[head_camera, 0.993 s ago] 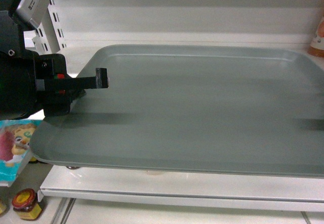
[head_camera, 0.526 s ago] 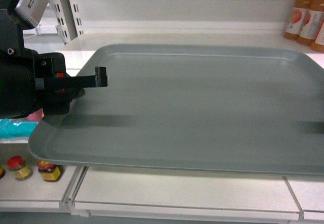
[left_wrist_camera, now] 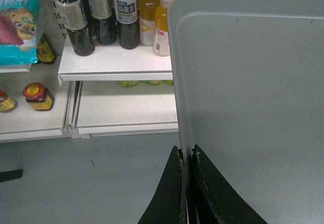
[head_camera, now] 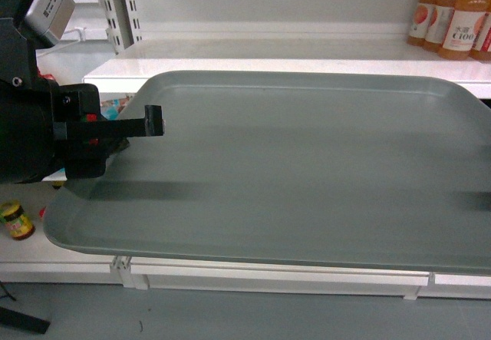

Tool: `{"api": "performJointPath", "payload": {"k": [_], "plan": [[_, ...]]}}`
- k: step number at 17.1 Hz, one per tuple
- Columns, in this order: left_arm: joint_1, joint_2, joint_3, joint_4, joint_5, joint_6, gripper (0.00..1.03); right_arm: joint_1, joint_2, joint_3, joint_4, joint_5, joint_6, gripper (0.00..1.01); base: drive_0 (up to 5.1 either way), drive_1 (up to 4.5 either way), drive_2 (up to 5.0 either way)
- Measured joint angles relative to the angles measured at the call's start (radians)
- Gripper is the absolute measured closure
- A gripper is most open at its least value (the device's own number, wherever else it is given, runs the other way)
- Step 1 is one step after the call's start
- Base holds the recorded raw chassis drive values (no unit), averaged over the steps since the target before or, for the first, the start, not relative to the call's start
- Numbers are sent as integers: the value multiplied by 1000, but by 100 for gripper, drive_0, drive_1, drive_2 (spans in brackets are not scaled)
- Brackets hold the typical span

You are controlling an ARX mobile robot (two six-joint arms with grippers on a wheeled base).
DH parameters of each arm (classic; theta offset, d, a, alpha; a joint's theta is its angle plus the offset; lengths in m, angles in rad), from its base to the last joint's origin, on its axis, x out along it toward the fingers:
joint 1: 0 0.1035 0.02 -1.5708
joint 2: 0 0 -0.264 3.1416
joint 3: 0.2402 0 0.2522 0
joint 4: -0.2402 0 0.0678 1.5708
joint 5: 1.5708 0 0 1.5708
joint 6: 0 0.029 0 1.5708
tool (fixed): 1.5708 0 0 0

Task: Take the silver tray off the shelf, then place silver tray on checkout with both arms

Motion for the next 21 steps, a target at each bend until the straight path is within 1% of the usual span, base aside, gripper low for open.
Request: {"api": "performJointPath", "payload": {"k": [14,21], "plan": [[0,0,0,9,0,0,100,0,0,0,12,0,0,99,9,-410,429],[0,0,0,-3,0,0,100,0,-1,0,0,0,0,99,3,-416,421]]}}
